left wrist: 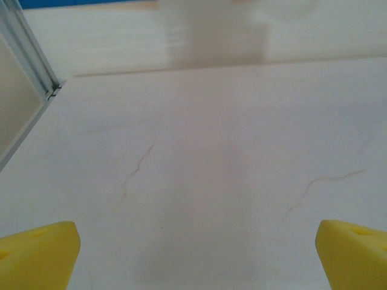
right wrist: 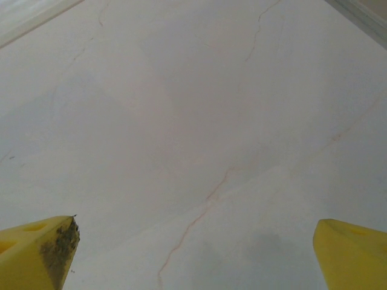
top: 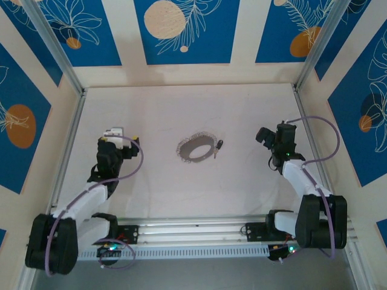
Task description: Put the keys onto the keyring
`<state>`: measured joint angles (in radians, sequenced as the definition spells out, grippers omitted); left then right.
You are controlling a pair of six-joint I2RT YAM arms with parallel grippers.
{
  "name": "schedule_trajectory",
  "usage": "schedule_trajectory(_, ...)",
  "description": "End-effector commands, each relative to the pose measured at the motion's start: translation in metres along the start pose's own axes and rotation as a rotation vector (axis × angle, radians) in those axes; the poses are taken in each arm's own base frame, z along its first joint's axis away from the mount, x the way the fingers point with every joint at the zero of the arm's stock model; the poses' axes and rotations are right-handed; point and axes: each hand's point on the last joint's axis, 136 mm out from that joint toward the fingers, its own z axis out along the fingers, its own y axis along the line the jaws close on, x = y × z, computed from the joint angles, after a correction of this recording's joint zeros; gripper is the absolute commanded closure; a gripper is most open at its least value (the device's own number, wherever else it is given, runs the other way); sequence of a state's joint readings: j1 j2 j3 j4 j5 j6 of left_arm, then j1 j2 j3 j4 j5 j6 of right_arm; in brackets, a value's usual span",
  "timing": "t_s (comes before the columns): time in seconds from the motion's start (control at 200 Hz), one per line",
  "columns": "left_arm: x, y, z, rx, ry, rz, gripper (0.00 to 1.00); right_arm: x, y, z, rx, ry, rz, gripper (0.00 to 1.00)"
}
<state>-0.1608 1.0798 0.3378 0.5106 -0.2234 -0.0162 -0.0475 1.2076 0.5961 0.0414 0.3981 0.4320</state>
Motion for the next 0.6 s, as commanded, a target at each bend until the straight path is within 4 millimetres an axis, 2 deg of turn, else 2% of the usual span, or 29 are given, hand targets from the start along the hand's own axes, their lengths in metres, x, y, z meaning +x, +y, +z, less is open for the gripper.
schedule_trajectory(0.0, -0.002, 0.012, 0.009, -0.053, -0.087, 0.021, 0.01, -0.017, -0.001, 0.011, 0.008, -0.117, -0.060, 0.01)
schedule_trajectory(0.15, 0.017, -0.004, 0.027, 0.028, -0.064, 0.057, 0.01, -0.008, 0.010, 0.023, -0.078, -0.219, -0.117, 0.01)
schedule_trajectory(0.235, 0.022, -0.008, 0.035, 0.058, -0.058, 0.068, 0.01, 0.000, 0.029, 0.027, -0.180, -0.266, -0.178, 0.01)
schedule_trajectory(0.345, 0.032, -0.007, 0.046, 0.089, -0.045, 0.041, 0.01, 0.017, 0.055, 0.032, -0.299, -0.243, -0.292, 0.01)
schedule_trajectory(0.395, 0.039, -0.008, 0.051, 0.099, -0.034, 0.034, 0.00, 0.021, 0.061, 0.036, -0.330, -0.268, -0.310, 0.01)
schedule_trajectory(0.515, 0.038, -0.010, 0.056, 0.126, -0.025, 0.035, 0.00, 0.027, 0.072, 0.035, -0.394, -0.220, -0.358, 0.00)
schedule_trajectory(0.595, 0.039, -0.010, 0.060, 0.129, -0.001, 0.036, 0.00, 0.027, 0.071, 0.038, -0.405, -0.185, -0.342, 0.00)
